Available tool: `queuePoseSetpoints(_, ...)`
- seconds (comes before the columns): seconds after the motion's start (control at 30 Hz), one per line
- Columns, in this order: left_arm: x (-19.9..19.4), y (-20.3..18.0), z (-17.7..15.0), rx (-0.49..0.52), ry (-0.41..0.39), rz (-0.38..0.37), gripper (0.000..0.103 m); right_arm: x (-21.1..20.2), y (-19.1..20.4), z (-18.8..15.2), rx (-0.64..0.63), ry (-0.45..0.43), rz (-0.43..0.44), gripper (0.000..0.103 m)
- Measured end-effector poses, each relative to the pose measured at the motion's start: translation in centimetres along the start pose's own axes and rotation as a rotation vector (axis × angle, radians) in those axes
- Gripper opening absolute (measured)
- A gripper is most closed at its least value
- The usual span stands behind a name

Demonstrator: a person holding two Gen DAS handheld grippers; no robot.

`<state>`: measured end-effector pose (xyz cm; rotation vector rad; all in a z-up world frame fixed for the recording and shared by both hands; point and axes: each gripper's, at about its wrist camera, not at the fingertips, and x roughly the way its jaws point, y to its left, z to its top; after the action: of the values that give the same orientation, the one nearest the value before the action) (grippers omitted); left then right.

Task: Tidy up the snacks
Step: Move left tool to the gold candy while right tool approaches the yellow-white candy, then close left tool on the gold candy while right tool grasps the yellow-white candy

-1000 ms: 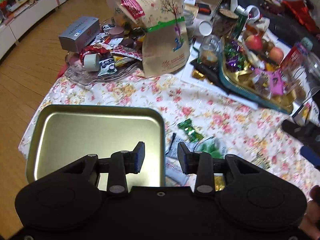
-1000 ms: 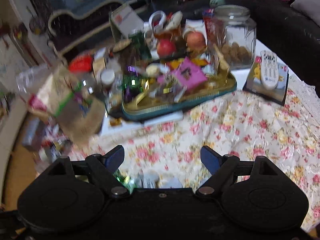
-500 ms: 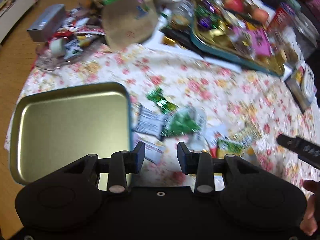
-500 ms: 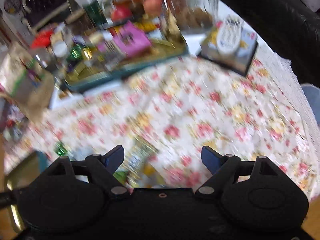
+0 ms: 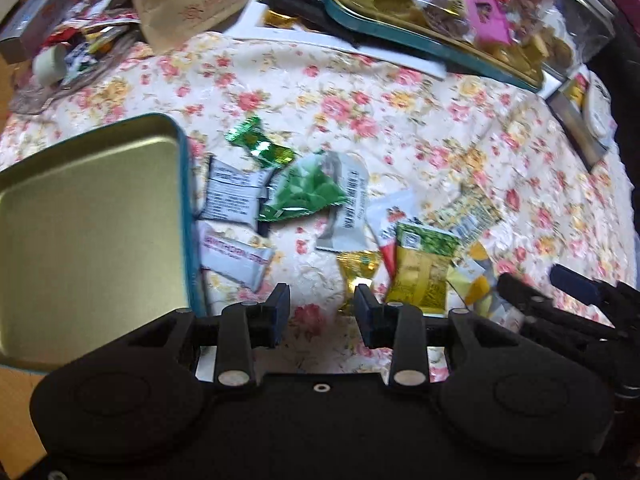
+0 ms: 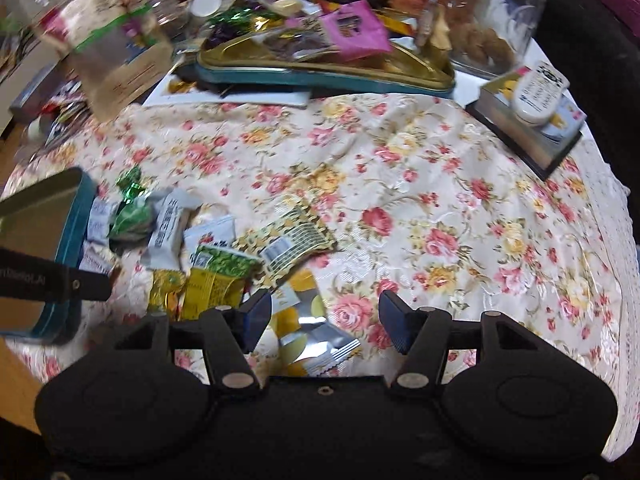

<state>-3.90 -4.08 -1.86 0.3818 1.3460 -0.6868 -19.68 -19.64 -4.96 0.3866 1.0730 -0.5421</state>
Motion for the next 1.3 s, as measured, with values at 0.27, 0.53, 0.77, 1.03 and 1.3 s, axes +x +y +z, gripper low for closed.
queuePoseSetpoints(0.27,1.3,-0.9,-0.2,0.093,0.005,-0.070,0.045,1.8,0.9,-0.7,-0.100,0.021,0.011,0.063)
queuePoseSetpoints(0.53,3.5,-1.3,-0.2,0.111,0.059,-0.094,0.045,3.3,1.5,-1.1,-0.158,0.053,0.006,0.063)
queuePoseSetpoints(0.77,4.2,-1.4,0.3,0.090,0.072,-0.106,0.045,4.8,2.4,-1.4,-0.185,0.093,-0.002,0.067)
queuePoseSetpoints(1.03,6.0,-1.9,0.4,0.064,0.125,-0.074,0.045,5.7,1.4,-0.2,-0.084,0.133,-0.022,0.070)
queuePoseSetpoints(1.3,6.5,-1.9,0.8,0.013,0.149,-0.071,0.044,5.9,1.3,0.2,-0.038,0.178,-0.022,0.061)
